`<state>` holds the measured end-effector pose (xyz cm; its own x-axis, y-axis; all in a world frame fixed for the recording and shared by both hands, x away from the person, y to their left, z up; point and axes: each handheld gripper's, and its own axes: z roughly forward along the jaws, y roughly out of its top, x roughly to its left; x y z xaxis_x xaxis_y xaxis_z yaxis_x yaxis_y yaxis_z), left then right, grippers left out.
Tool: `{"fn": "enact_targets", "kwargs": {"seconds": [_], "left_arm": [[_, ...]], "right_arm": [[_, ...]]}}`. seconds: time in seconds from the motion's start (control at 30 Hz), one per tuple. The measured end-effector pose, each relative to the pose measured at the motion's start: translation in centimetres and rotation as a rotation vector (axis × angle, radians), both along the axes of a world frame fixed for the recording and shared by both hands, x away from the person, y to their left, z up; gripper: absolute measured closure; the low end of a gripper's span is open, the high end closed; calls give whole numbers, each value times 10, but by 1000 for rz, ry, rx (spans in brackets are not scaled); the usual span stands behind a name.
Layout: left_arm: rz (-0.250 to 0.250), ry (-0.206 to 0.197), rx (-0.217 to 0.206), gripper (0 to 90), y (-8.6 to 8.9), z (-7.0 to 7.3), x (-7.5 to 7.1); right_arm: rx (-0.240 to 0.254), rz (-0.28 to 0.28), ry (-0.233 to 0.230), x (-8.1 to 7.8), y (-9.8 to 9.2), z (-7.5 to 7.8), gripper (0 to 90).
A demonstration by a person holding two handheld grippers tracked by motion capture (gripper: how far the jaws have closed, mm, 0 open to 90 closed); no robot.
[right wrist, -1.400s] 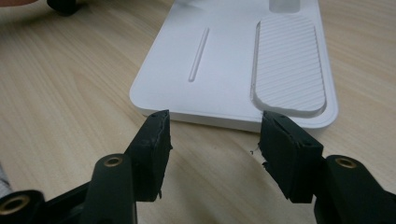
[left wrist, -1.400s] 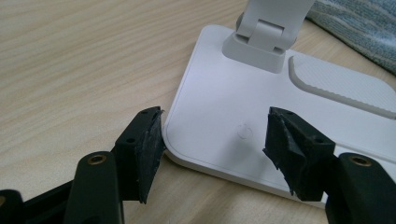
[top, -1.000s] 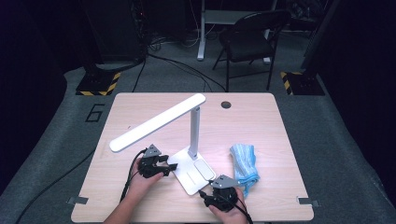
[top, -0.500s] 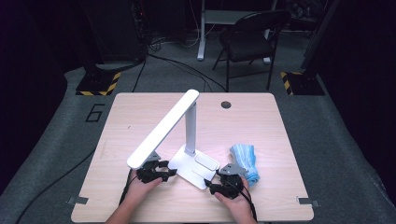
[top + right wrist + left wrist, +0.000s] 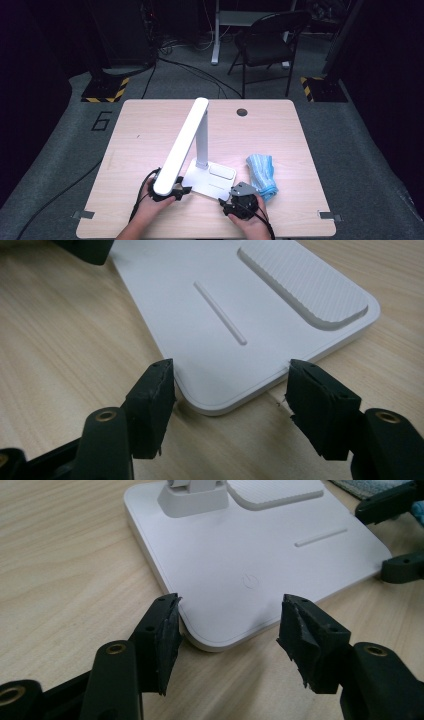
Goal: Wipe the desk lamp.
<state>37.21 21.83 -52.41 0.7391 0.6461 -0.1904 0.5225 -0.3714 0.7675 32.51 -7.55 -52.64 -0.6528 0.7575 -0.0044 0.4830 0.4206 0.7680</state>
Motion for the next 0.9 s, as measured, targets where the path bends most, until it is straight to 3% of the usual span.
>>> {"fn": "enact_targets", "kwargs": {"seconds": [0.1, 0.3, 0.57, 0.9], "left_arm": [[-16, -27, 22, 414, -2, 1, -1], [-4, -41, 42, 415, -5, 1, -4], [5, -36, 39, 423, -6, 1, -6], [8, -31, 35, 423, -5, 0, -8]], "right_arm": [[9, -18, 3, 3, -2, -1, 363], [1, -29, -4, 13, -4, -3, 372], [13, -53, 9, 24, -5, -2, 413], [-7, -66, -14, 28, -1, -1, 434]]}}
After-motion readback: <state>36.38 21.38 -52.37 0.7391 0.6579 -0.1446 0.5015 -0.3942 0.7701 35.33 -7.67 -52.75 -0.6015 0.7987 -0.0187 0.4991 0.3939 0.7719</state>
